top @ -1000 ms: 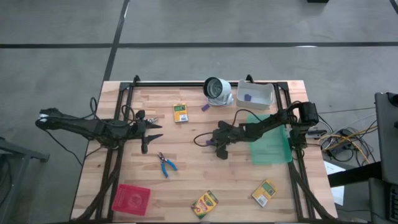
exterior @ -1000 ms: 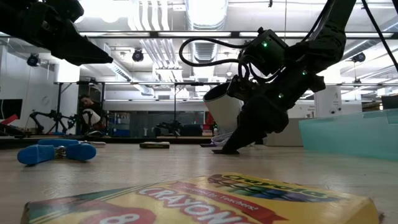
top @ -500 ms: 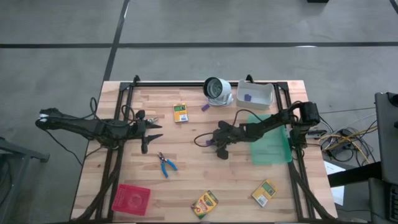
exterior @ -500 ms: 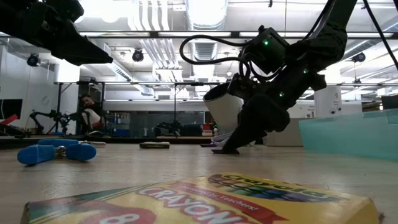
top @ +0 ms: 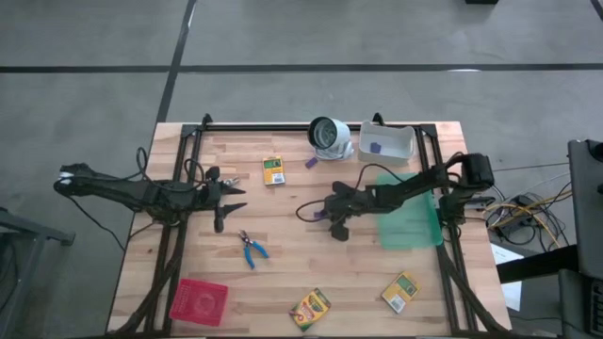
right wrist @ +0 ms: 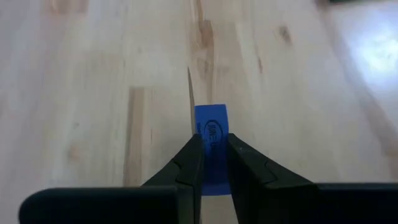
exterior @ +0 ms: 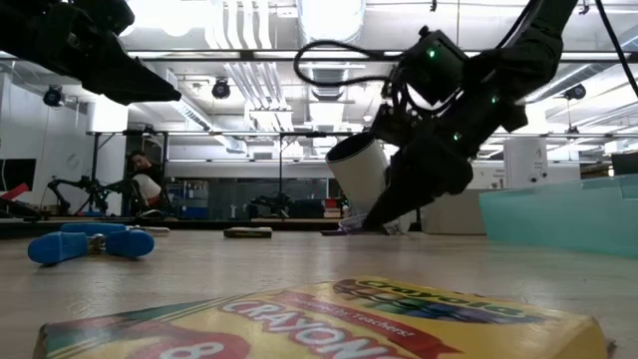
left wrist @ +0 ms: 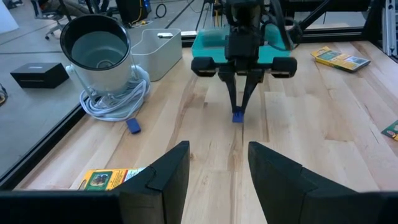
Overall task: Pick & Place School Supplies
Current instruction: Put the blue eraser into the gray bin
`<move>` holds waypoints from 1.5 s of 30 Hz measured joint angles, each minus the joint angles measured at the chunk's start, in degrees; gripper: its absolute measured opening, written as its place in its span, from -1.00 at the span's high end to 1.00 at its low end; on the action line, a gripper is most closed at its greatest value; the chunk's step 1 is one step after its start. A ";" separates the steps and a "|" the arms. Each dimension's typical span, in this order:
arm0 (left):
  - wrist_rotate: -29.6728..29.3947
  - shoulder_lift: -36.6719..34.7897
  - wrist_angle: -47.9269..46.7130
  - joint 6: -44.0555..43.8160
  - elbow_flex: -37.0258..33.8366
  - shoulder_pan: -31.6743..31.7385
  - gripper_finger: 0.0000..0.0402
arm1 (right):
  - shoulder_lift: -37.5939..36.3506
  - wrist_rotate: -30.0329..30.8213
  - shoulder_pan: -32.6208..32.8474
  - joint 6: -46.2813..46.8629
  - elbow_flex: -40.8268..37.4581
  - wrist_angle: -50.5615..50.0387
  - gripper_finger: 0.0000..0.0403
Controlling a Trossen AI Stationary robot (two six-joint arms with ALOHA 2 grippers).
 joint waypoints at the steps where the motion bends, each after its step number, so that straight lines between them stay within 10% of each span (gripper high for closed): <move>1: 0.00 0.00 0.00 -0.02 0.00 0.00 0.15 | -0.79 0.03 0.00 0.00 0.00 -0.51 0.75; 8: 0.00 0.00 -0.01 0.00 0.00 0.00 0.15 | -9.27 1.90 0.00 -1.52 0.07 -4.21 0.75; 28: 0.00 0.00 -0.02 0.00 0.00 0.00 0.15 | -44.40 37.35 -0.01 6.30 0.15 -24.78 0.75; 36: 0.00 0.02 -0.02 0.00 0.00 0.00 0.15 | -46.50 54.99 -0.17 7.57 0.07 -26.68 0.75; 45: 0.00 0.02 -0.02 0.00 0.00 0.00 0.15 | -41.76 56.06 -7.78 9.64 -0.14 -27.69 0.75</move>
